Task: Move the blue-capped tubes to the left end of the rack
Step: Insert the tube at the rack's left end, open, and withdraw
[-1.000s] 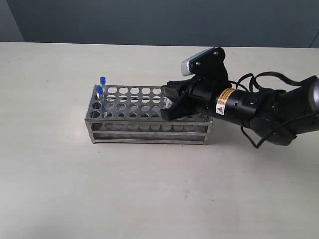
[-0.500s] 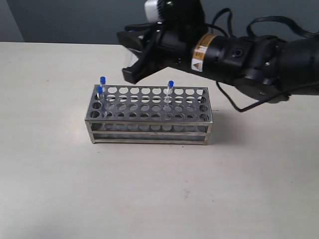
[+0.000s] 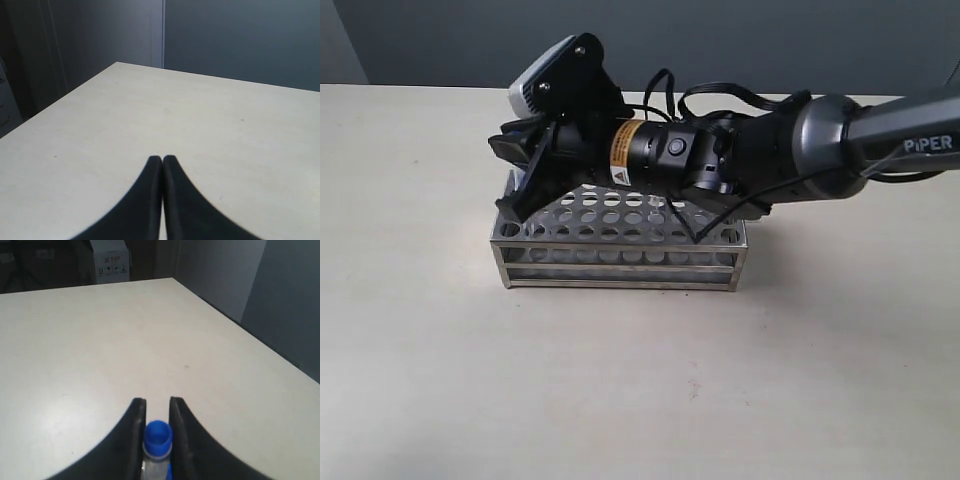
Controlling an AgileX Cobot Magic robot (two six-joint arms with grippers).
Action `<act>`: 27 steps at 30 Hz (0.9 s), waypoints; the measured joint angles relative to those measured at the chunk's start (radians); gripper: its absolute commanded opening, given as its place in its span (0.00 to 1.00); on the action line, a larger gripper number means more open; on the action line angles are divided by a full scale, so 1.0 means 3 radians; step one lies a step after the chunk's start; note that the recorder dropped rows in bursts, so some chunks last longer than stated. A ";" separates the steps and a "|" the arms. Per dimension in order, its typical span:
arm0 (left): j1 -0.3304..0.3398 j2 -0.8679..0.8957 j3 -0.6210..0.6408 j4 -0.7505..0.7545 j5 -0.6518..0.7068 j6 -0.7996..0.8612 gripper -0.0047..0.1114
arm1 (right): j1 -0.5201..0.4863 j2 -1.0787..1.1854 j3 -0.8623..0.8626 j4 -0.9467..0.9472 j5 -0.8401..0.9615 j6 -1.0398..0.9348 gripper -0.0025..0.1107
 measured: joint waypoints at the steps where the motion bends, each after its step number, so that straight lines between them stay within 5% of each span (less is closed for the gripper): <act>1: 0.0000 0.0000 0.0000 0.0000 0.0000 0.0000 0.05 | 0.0000 0.0011 -0.0004 -0.0020 0.0006 0.0026 0.02; 17: 0.0000 0.0000 0.0000 0.0000 0.0000 0.0000 0.05 | 0.0042 0.0192 -0.0026 -0.0086 -0.0110 0.0189 0.03; 23: 0.0000 0.0000 0.0000 0.0000 0.0000 0.0000 0.05 | 0.0071 0.0442 -0.0267 -0.0134 -0.0094 0.0215 0.29; 27: 0.0000 0.0000 0.0000 0.0000 0.0000 0.0000 0.05 | 0.0078 0.0508 -0.0403 -0.0317 0.0022 0.0374 0.31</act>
